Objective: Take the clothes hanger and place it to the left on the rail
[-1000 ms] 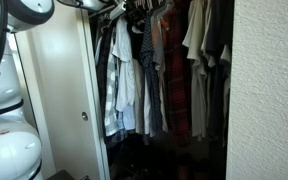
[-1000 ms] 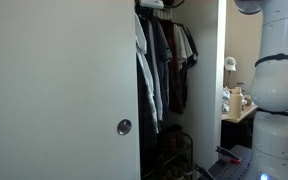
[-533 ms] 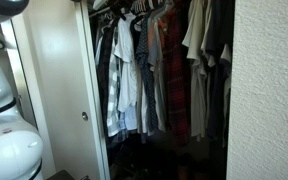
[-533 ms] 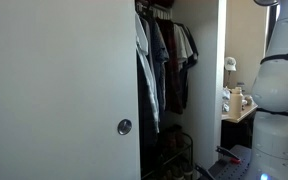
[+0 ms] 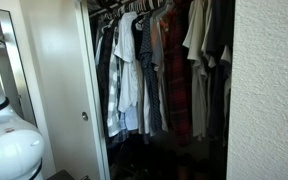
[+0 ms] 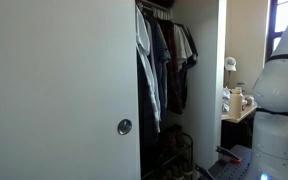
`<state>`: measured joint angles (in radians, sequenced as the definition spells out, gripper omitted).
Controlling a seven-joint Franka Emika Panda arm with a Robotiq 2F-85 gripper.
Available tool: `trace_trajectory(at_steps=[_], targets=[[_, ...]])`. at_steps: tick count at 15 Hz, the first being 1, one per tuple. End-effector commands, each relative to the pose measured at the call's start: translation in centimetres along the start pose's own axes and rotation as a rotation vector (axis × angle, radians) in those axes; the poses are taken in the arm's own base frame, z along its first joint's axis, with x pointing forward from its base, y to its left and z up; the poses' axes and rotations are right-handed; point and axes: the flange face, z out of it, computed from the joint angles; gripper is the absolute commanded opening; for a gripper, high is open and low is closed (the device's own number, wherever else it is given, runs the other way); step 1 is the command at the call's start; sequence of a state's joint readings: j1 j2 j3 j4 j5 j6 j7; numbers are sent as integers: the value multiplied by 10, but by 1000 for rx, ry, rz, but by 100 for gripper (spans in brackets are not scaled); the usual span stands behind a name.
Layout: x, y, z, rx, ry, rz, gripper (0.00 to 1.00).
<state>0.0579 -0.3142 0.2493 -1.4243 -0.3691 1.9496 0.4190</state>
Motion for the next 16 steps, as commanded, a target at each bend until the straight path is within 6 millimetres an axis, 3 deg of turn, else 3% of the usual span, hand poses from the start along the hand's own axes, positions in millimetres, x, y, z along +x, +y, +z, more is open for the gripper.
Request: trace_trajectory(at_steps=[1,9,16], targets=[[-19,-6,-30,-12,6,-9,100],[-37,-12,-65,-24,19,-32,100],[-49,-10,-66,-29,15,-41,100]])
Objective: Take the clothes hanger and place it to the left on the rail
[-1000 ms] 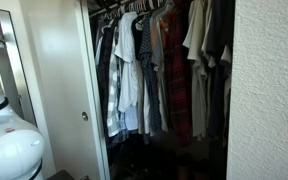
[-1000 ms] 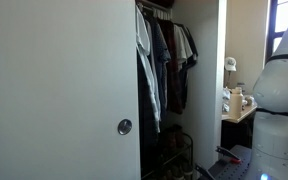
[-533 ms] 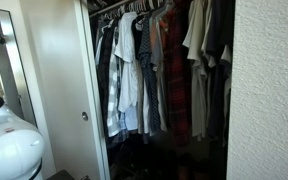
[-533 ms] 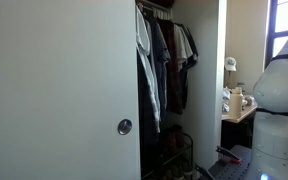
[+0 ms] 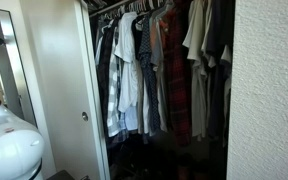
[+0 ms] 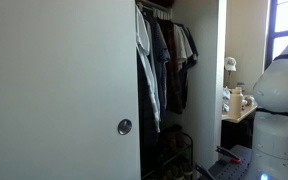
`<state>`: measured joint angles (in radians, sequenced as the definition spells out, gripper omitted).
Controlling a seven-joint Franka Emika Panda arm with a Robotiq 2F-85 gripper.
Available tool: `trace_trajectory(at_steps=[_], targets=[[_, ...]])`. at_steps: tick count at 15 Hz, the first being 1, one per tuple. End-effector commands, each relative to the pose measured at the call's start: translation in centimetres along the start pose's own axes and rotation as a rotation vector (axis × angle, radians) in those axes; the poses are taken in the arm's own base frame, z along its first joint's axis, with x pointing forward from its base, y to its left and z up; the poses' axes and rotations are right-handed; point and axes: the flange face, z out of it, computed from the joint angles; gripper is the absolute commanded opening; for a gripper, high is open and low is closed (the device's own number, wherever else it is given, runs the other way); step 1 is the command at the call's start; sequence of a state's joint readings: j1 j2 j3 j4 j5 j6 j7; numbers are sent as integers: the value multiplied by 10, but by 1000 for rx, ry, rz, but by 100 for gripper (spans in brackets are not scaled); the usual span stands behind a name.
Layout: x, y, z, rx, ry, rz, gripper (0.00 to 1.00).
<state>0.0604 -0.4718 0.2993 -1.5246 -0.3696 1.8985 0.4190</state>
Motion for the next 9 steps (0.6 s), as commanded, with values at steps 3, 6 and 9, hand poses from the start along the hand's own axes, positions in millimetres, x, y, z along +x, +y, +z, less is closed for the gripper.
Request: trace_trajectory(at_steps=[3,6,9], targets=[[-16,2,1,-23,-17,-3,100],[-19,1,5,-28,-31,1,100],[-21,0,6,-34,-28,-3,100]])
